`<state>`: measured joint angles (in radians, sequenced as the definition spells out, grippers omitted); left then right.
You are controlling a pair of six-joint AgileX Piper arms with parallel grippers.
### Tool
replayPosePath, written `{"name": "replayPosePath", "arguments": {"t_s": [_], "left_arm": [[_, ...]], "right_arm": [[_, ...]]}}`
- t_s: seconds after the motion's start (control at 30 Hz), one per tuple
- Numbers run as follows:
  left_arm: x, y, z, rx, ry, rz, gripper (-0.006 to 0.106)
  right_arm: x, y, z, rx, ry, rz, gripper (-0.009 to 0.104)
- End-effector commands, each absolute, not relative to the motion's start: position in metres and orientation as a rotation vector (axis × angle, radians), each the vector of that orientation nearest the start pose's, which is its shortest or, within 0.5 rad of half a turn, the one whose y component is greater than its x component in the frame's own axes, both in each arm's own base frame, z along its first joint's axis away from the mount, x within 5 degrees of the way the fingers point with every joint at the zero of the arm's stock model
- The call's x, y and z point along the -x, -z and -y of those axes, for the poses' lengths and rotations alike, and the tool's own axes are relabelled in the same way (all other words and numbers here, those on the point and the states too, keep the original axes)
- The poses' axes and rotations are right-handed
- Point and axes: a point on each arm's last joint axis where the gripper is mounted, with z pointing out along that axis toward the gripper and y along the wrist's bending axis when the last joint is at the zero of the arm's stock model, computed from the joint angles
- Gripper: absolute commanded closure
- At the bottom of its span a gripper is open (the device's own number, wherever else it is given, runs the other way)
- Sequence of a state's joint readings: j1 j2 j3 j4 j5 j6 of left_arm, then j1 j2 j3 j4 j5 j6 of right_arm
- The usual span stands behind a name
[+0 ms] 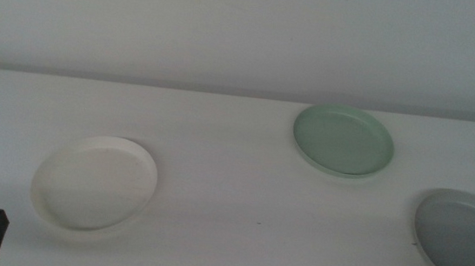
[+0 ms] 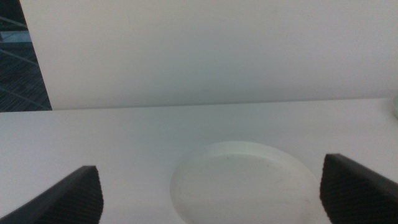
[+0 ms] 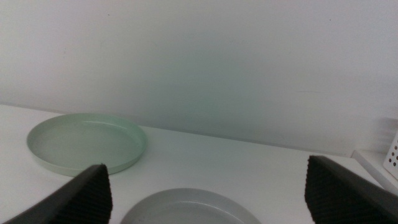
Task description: Stack the three bowls on top of each other.
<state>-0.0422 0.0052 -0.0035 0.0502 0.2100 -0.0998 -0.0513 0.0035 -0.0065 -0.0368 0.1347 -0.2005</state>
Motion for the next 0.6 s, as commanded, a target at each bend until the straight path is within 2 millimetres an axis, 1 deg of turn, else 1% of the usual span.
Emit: {"name": "replayPosePath", "arguments": {"t_s": [0.0, 0.13, 0.2, 0.5, 0.53, 0.57], "left_arm": [[-0.055, -0.185, 0.001, 0.024, 0.068, -1.678, 0.007], [-0.055, -0.185, 0.001, 0.023, 0.066, -1.678, 0.007], [-0.055, -0.185, 0.001, 0.023, 0.066, -1.678, 0.007], [-0.055, -0.185, 0.001, 0.024, 0.068, -1.678, 0.007], [-0.055, -0.185, 0.001, 0.024, 0.068, -1.678, 0.007], [-0.055, -0.185, 0.001, 0.024, 0.068, -1.678, 0.007]], "right_arm": [[-0.056, -0.189, 0.004, 0.146, 0.238, -1.632, 0.012], [-0.056, -0.189, 0.003, 0.022, 0.099, -1.632, 0.012], [-0.056, -0.189, 0.002, -0.006, 0.068, -1.631, 0.012], [-0.056, -0.189, 0.002, -0.008, 0.066, -1.631, 0.012], [-0.055, -0.194, 0.002, -0.012, 0.063, -1.613, 0.012], [-0.055, -0.204, 0.002, -0.013, 0.065, -1.585, 0.012]]}}
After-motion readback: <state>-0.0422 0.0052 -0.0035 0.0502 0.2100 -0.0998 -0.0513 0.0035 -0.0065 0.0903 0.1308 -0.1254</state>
